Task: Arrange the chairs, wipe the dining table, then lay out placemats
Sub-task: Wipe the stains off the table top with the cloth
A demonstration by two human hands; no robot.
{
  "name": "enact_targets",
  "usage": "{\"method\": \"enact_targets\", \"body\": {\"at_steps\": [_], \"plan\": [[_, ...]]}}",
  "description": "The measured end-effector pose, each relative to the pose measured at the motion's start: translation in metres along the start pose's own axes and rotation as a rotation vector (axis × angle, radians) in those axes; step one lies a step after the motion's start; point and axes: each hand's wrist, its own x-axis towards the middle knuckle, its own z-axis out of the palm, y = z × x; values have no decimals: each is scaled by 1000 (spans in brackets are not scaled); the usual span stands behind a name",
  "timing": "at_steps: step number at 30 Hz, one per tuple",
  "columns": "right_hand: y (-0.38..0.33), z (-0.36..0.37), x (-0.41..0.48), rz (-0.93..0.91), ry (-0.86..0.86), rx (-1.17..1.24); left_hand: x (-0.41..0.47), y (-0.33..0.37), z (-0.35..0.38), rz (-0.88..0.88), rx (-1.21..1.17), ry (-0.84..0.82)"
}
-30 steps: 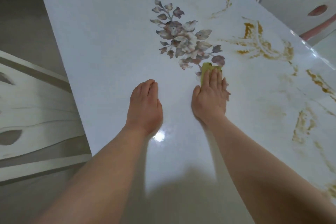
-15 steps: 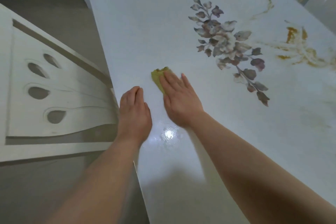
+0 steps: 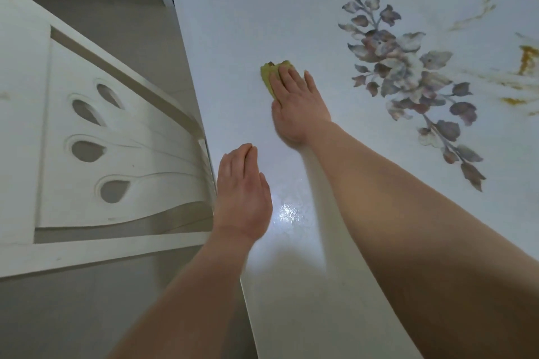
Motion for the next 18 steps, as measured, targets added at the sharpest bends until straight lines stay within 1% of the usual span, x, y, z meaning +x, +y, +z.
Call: {"method": "enact_targets", "body": {"at_steps": [5, 8, 14, 18], "plan": [[-17, 0, -16, -204, 3, -6, -1, 2, 0, -32, -8, -1], [-20, 0, -42, -262, -5, 10, -3, 3, 0, -46, -1, 4], [-18, 3, -114, -213, 24, 57, -6, 5, 0, -48, 24, -10], [-13, 4, -165, -172, 29, 69, -19, 18, -5, -143, 10, -25]]}}
